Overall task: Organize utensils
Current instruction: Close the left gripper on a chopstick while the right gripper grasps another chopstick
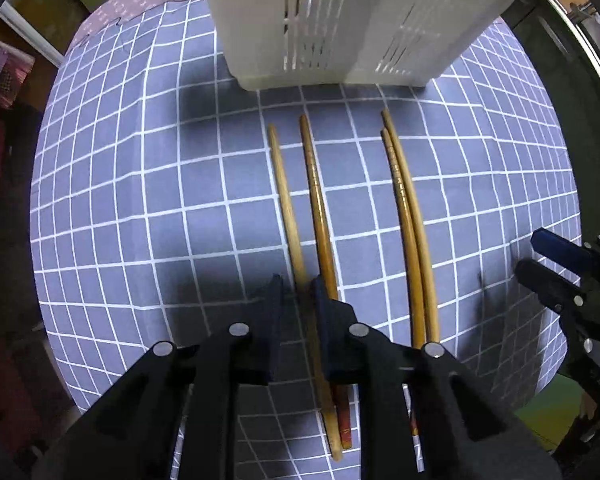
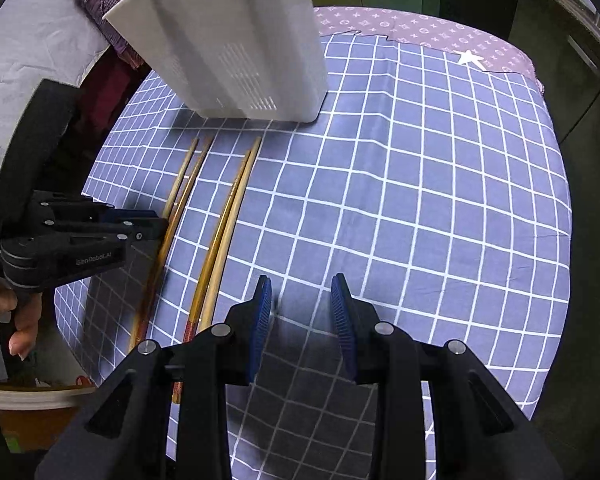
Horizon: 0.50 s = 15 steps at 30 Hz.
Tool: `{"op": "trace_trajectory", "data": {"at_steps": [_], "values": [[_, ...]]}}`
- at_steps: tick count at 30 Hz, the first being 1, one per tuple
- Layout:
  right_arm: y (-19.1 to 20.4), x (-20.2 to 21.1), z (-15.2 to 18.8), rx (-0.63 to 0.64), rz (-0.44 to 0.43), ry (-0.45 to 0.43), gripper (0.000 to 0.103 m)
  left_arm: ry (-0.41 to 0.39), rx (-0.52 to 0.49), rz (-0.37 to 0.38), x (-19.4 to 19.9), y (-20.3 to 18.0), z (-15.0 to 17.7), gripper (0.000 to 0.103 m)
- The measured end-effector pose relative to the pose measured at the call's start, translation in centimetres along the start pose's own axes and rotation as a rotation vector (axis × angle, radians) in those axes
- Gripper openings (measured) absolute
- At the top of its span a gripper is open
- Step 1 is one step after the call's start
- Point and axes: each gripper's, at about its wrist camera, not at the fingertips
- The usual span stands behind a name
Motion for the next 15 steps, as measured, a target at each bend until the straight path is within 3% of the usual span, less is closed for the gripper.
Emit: {"op": "trace_trajectory", "data": {"at_steps": [3, 7, 11, 15], "values": [[0.3, -0.3, -0.2, 0.003, 0.002, 0.012, 0.032, 0.000, 0.003, -0.006, -0.1, -0.4, 0.0, 0.015], [0.8, -1.1, -0.7, -0.001, -0.002, 0.041, 0.032, -0.020, 0.015, 0.014, -0.2, -0.2, 0.3, 0.007], [1.9, -2.0, -1.6, 0.005, 0.001, 0.068, 0.032, -0.047, 0.037, 0.054, 0.5, 2.7, 1.2, 0.007], [3.5, -2.9, -2.2, 0.020, -0.005, 0.091, 0.031, -0.131, 0.050, 0.077, 2.3, 4.6, 2.3, 0.007]]}}
Point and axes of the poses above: each gripper's, at about its wrist camera, not at the fingertips, and x roughly against the way its jaws point, y to its left, z to its underside, and after that the axes turned 4 degrees about -z, right-handed
